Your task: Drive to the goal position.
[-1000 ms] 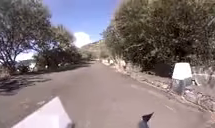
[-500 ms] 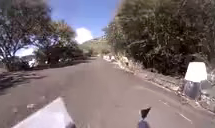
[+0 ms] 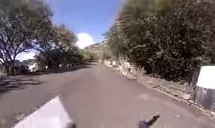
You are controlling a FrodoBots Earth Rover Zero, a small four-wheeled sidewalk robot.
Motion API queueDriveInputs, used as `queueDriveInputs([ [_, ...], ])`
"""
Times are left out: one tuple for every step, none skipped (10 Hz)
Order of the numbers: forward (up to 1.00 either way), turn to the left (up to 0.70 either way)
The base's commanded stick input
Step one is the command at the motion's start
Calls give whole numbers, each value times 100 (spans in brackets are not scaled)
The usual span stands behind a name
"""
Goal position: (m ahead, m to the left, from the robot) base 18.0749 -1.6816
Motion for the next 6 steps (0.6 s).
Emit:
queueDriveInputs([
  [50, 0],
  [50, 0],
  [50, 0],
  [50, 0],
  [50, 0],
  [50, 0],
])
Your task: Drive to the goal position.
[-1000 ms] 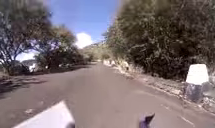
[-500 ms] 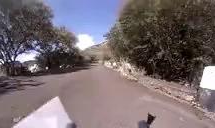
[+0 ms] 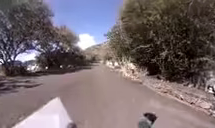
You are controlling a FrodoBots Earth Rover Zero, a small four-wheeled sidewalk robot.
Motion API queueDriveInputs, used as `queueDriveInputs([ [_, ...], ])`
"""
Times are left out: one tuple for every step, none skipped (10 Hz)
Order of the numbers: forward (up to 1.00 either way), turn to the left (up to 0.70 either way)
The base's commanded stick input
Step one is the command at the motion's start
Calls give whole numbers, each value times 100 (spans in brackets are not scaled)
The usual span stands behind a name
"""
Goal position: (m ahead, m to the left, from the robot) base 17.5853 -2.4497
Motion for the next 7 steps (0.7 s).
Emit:
queueDriveInputs([
  [50, 0],
  [50, 0],
  [50, 0],
  [50, 0],
  [50, 0],
  [50, 0],
  [50, 0],
])
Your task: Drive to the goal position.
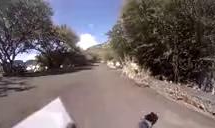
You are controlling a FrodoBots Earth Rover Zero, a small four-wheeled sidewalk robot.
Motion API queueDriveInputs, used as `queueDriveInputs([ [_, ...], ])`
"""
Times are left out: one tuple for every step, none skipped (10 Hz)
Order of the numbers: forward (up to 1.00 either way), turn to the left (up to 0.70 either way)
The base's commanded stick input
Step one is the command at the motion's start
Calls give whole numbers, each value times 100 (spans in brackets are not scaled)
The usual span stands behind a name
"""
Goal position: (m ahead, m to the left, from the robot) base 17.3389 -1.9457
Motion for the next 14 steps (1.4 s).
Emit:
queueDriveInputs([
  [50, 0],
  [50, 0],
  [50, 0],
  [50, 0],
  [50, 0],
  [50, 0],
  [50, 0],
  [50, 0],
  [50, 0],
  [50, 0],
  [50, 0],
  [50, 0],
  [50, 0],
  [50, 0],
])
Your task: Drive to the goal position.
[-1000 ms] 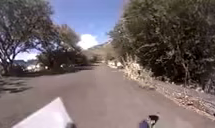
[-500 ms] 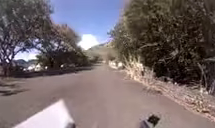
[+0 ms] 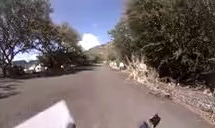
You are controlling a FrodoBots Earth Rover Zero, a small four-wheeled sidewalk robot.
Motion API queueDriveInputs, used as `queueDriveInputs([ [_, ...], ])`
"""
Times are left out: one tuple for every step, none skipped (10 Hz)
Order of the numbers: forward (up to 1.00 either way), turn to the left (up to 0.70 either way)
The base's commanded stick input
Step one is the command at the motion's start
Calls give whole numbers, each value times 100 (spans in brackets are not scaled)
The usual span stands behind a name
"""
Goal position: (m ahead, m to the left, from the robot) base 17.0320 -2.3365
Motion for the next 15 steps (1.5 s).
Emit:
queueDriveInputs([
  [50, 0],
  [50, 0],
  [50, 0],
  [50, 0],
  [50, -12],
  [50, -50],
  [50, -50],
  [50, -46],
  [50, 0],
  [50, 0],
  [50, 0],
  [50, 0],
  [50, 0],
  [50, 0],
  [50, 0],
])
